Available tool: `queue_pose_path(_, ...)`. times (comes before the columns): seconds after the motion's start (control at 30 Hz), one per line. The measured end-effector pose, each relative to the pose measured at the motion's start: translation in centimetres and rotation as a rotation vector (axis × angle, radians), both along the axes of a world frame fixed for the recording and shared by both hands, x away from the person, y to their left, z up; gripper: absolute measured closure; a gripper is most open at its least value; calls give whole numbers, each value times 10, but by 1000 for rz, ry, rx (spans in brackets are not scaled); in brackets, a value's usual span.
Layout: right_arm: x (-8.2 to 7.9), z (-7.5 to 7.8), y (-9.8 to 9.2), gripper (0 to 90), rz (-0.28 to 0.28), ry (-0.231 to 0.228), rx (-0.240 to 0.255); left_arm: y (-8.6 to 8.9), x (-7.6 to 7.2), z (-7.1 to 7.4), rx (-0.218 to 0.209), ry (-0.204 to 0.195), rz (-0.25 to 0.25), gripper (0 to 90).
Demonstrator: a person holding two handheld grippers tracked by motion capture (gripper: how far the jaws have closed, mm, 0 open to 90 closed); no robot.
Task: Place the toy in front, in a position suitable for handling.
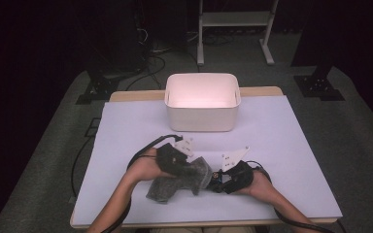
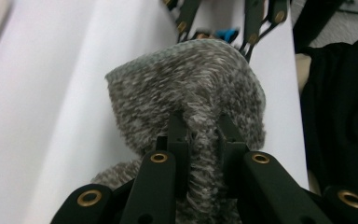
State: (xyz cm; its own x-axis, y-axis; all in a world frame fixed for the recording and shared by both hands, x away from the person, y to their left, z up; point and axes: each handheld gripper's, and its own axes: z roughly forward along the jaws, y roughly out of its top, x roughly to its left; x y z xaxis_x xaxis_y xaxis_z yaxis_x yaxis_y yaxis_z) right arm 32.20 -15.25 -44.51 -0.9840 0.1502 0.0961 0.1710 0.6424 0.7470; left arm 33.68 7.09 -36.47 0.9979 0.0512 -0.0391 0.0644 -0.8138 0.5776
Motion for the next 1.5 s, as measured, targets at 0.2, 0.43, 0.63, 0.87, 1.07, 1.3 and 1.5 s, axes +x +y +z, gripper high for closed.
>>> queue_pose_path(0.2,0,0,0,564,-4,-2,5,-43,1,-4,9,10,-77,798)
queue_pose_path(0.43,0,-1,-1,564,-6,5,14,-56,3,-8,-8,22,-92,795)
queue_pose_path(0.63,-1,-1,-1,565,-5,-7,9,-39,4,-8,-2,21,-71,796)
queue_pose_path(0.87,0,-2,-2,570,-3,-6,4,5,7,-9,-31,33,-3,797)
queue_pose_path(1.07,0,-2,-1,570,-4,-8,1,35,8,-9,-47,39,58,797)
queue_pose_path(1.3,0,-2,-1,569,-5,-8,2,55,8,-10,-53,45,109,794)
queue_pose_path(1.5,-1,-2,-1,569,-7,-2,1,58,10,-14,-69,62,110,794)
